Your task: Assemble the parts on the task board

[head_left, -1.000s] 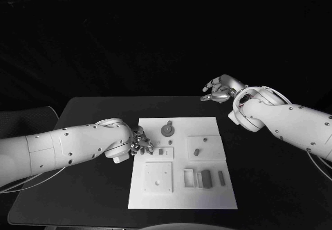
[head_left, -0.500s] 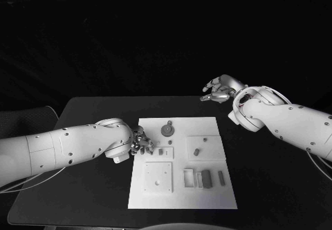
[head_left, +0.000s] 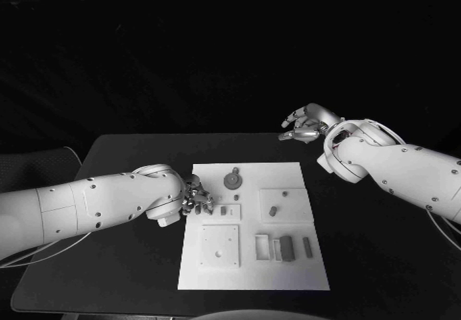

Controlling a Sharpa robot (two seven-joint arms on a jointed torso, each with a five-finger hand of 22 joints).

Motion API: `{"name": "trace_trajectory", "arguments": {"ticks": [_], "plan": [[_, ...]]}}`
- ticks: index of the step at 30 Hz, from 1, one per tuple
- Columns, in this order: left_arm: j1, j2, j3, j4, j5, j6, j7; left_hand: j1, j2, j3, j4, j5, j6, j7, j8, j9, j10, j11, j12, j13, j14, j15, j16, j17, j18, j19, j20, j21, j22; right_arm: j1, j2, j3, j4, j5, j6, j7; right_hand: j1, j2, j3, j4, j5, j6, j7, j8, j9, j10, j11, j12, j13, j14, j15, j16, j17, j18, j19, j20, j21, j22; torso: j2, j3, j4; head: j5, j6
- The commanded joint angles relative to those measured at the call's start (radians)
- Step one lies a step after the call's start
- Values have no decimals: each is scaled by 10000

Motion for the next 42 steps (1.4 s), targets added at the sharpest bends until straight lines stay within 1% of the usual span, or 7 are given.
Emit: {"name": "trace_trajectory", "arguments": {"ticks": [1, 11, 18, 24, 29, 38, 42], "plan": [[-18, 13, -1, 40, -122, -36, -1, -30, 62, 156, -173, 78, 1287, -583, 147, 753, 24, -46, 69, 18, 58, -184, 74, -18, 234, -52, -38, 79, 217, -4, -4, 3, 9, -14, 135, 40, -53, 53, -6, 38, 23, -38, 106, -9, -9, -65, 22, -20, -10, -78, 9, -37, -9, 161, 22, -69, -41, 97, -2, -1, 3, 12, -15], [-48, -35, 0, 87, -178, -132, -104, -55, 106, 186, -199, 133, 1305, -596, 172, 771, 41, -60, 109, 23, 79, -198, 117, -25, 239, -37, -46, 116, 215, -4, 2, 3, -10, -14, 141, 42, -53, 51, -5, 44, 24, -41, 107, -9, -11, -68, 23, -17, -12, -80, 10, -36, -9, 161, 21, -68, -42, 98, -2, -2, 4, 34, -32], [-68, -63, 0, 124, -271, -431, -156, -100, 162, 217, -213, 146, 1328, -612, 199, 790, 64, -76, 146, 26, 104, -208, 157, -32, 240, -22, -49, 152, 213, -6, 7, 3, -16, -14, 152, 43, -53, 50, -4, 47, 24, -42, 108, -9, -13, -69, 23, -16, -14, -81, 10, -35, -10, 162, 21, -68, -43, 98, -1, 5, 6, 43, -52], [-89, -95, 0, 157, -352, -704, -183, -159, 77, 466, -223, 132, 1387, -653, 260, 831, 121, -116, 228, 27, 164, -237, 247, -52, 247, 7, -57, 222, 202, -8, 13, 2, -25, -14, 161, 41, -53, 50, -3, 50, 24, -43, 108, -9, -14, -71, 23, -14, -16, -83, 11, -34, -10, 162, 20, -67, -44, 99, 1, 8, 2, 68, -67], [-107, -99, 0, 164, -379, -863, -186, -203, 59, 592, -218, 128, 1414, -668, 289, 850, 144, -131, 264, 25, 187, -248, 283, -64, 250, 34, -60, 259, 200, -10, 18, 1, -40, -14, 164, 42, -54, 50, -3, 52, 24, -43, 108, -8, -14, -72, 24, -13, -17, -84, 11, -34, -10, 161, 19, -67, -44, 99, -2, 13, 4, 80, -71], [-123, -67, 0, 168, -379, -734, -171, -264, 38, 693, -227, 131, 1435, -683, 319, 870, 167, -145, 303, 25, 214, -260, 321, -73, 249, 61, -58, 298, 199, -68, 57, 0, -73, -14, 178, 47, -55, 51, -3, 57, 24, -44, 109, -8, -16, -74, 24, -11, -19, -85, 12, -33, -11, 162, 19, -66, -45, 100, 7, 22, -3, 105, -80], [-124, -64, 0, 186, -376, -606, -186, -278, 34, 707, -227, 130, 1436, -684, 323, 873, 168, -147, 308, 25, 216, -261, 328, -75, 244, 62, -53, 303, 198, -74, 51, 0, -69, -14, 183, 48, -56, 52, -3, 59, 23, -44, 109, -7, -16, -75, 25, -10, -20, -86, 12, -32, -11, 162, 19, -66, -45, 100, 5, 17, -10, 103, -85]]}}
